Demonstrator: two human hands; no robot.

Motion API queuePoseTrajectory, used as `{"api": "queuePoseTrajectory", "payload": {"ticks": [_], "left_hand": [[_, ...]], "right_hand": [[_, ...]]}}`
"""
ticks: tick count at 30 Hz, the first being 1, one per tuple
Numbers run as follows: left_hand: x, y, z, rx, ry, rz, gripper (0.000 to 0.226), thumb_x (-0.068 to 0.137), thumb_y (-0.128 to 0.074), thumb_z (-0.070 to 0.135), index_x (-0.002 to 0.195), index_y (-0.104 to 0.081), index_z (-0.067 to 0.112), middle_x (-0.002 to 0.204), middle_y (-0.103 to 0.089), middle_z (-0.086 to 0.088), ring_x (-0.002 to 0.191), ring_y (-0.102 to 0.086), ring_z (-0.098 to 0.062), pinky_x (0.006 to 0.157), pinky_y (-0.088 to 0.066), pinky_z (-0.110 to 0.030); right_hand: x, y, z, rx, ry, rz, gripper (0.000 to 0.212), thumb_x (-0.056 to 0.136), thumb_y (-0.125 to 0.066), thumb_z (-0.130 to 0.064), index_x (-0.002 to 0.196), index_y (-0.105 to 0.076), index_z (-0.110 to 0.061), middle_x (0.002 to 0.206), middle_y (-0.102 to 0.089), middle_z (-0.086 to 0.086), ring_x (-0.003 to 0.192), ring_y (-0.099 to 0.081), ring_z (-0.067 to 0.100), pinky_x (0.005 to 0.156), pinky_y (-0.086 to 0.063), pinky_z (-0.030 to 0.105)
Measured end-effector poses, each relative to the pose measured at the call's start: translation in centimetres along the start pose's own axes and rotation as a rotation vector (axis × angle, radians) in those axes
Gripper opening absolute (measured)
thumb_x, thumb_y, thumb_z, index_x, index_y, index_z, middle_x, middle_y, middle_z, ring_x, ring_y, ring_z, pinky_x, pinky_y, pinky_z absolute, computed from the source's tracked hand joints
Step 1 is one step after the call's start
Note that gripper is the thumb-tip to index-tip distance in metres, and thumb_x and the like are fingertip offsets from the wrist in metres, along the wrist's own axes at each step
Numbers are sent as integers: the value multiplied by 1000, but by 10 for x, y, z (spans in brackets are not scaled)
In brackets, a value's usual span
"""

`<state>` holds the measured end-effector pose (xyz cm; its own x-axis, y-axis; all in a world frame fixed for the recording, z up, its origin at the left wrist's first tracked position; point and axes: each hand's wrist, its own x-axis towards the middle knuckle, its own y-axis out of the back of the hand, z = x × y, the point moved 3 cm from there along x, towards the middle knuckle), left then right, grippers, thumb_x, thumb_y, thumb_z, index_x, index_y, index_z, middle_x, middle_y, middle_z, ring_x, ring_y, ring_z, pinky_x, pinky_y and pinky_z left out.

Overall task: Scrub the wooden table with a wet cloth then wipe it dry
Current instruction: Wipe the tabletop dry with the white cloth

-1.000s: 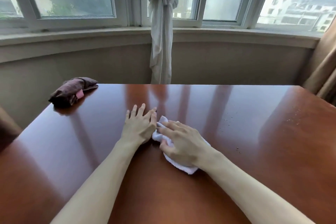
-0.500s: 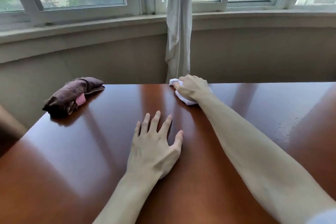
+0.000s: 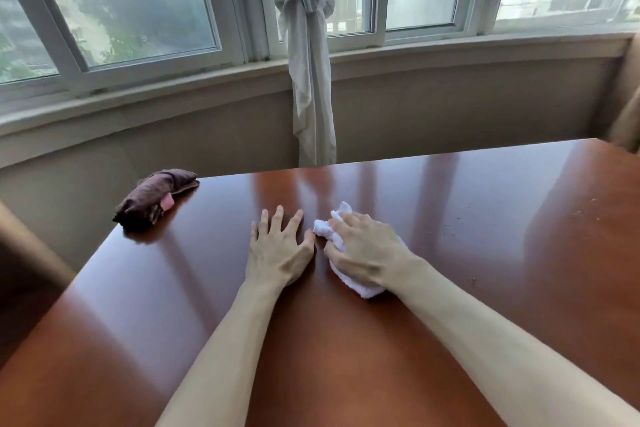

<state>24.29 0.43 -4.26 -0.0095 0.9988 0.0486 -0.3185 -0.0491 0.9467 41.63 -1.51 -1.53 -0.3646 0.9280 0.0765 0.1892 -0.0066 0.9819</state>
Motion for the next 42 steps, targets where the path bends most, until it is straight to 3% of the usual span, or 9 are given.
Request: {"api": "queuePoseTrajectory", "payload": {"ticks": [6, 9, 14, 22, 30, 33, 35, 37, 42], "left_hand": [[0, -1, 0, 33, 1, -21, 64, 99, -27, 58, 160, -18, 38, 169, -7, -1, 156, 0, -25, 125, 2, -48], [0, -3, 0, 52, -11, -14, 65, 99, -25, 59, 160, -16, 37, 170, -5, -1, 156, 2, -25, 125, 3, -48], [4, -8, -3, 48, -16, 6, 71, 93, -19, 72, 158, -13, 45, 169, -4, 1, 156, 5, -22, 126, 3, -45], [6, -7, -5, 63, -7, 37, 74, 85, -16, 79, 155, -10, 55, 169, -3, 8, 155, 8, -16, 126, 5, -41], [4, -3, 0, 76, -7, -15, 70, 92, -22, 76, 156, -15, 50, 169, -6, 2, 156, 2, -22, 126, 1, -45], [0, 0, 2, 70, -3, -22, 70, 92, -23, 75, 157, -18, 49, 169, -7, 0, 156, 0, -24, 125, 0, -47], [-2, 2, 2, 65, -3, -32, 70, 92, -24, 75, 157, -19, 47, 169, -7, -1, 156, -1, -24, 125, -1, -47], [-4, 3, 2, 66, -5, -48, 70, 93, -24, 74, 158, -18, 46, 170, -6, -2, 156, -1, -25, 125, 0, -48], [-2, 0, 0, 69, -12, -42, 69, 95, -24, 72, 158, -17, 44, 170, -5, -3, 156, 1, -26, 125, 1, -48]], "right_hand": [[-35, -2, -2, 89, -64, 108, 50, 97, -45, -43, 144, -53, -32, 155, -45, -11, 139, -43, 15, 112, -33, 35], [7, -3, 19, 67, -99, 123, 47, 97, -44, -42, 140, -56, -28, 153, -47, -5, 140, -44, 20, 111, -34, 38], [104, -4, 85, 43, -226, 91, 44, 95, -36, -40, 130, -59, -27, 142, -52, -3, 126, -55, 28, 86, -40, 40], [211, 5, 140, -3, -371, 89, 41, 92, -37, -40, 112, -70, -27, 125, -66, -2, 114, -59, 29, 82, -42, 39], [71, 0, 71, 1, -128, 46, 43, 97, -33, -41, 135, -52, -35, 150, -43, -10, 132, -50, 19, 85, -36, 34], [1, 4, 31, 7, -40, -30, 65, 94, -20, -48, 149, -44, -21, 164, -31, 1, 149, -31, 23, 115, -32, 41], [-40, 5, 9, -36, 43, -91, 84, 84, -7, -54, 153, -37, -16, 167, -23, 8, 152, -23, 27, 122, -22, 44], [-73, 2, -2, -55, 65, -61, 81, 84, -13, -53, 155, -33, -20, 167, -23, 6, 150, -27, 26, 122, -24, 42], [-89, 3, -3, 65, -20, 65, 57, 88, -36, -51, 142, -49, -40, 153, -43, -23, 141, -38, 4, 110, -35, 28]]}}
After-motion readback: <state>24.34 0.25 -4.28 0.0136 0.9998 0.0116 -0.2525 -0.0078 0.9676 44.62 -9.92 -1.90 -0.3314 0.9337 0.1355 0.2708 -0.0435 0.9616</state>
